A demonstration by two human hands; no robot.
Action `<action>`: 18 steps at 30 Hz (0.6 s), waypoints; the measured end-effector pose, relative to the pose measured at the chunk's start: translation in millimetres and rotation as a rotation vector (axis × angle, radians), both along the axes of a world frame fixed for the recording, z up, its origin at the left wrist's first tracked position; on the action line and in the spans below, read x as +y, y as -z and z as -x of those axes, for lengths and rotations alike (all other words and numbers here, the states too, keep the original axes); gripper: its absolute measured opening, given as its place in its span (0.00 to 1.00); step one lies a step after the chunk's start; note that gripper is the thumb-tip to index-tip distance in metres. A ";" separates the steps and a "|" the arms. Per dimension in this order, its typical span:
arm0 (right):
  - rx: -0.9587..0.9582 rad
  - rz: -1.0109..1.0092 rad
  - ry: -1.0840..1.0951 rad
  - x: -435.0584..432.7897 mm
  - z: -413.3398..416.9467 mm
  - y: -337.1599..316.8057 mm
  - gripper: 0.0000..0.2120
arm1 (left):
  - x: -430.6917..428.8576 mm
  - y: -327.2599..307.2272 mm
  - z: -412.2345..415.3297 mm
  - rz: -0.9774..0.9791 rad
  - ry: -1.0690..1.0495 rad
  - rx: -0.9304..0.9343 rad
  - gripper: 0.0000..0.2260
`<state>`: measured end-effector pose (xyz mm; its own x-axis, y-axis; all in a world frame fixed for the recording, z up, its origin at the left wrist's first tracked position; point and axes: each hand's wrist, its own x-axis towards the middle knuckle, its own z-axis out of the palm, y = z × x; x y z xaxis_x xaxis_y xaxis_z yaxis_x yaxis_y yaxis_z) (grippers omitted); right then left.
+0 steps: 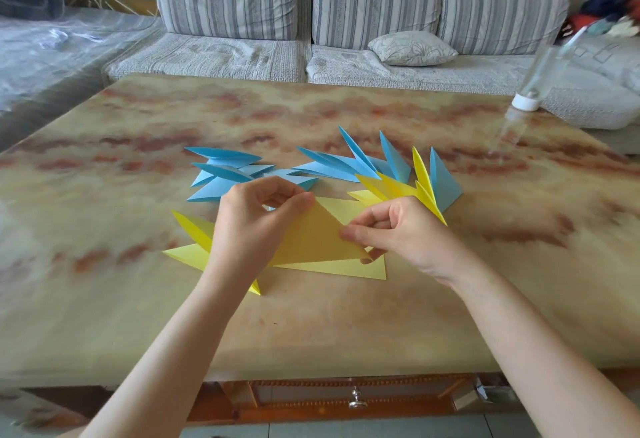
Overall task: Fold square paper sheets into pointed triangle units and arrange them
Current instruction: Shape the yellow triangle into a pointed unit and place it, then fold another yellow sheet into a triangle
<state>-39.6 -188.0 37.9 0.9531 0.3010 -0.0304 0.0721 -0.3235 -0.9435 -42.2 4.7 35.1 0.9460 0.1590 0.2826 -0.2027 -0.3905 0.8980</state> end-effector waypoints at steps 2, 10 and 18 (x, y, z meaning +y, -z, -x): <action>0.008 0.031 -0.031 -1.7 1.2 -1.0 0.06 | 1.3 0.0 -1.6 0.061 -0.027 0.034 0.07; 0.000 0.152 -0.015 -2.1 2.0 3.3 0.11 | 3.6 0.6 -2.1 0.022 -0.078 0.056 0.08; -0.134 0.359 0.000 1.5 3.5 11.9 0.23 | 3.4 3.7 -6.1 -0.153 -0.173 0.057 0.06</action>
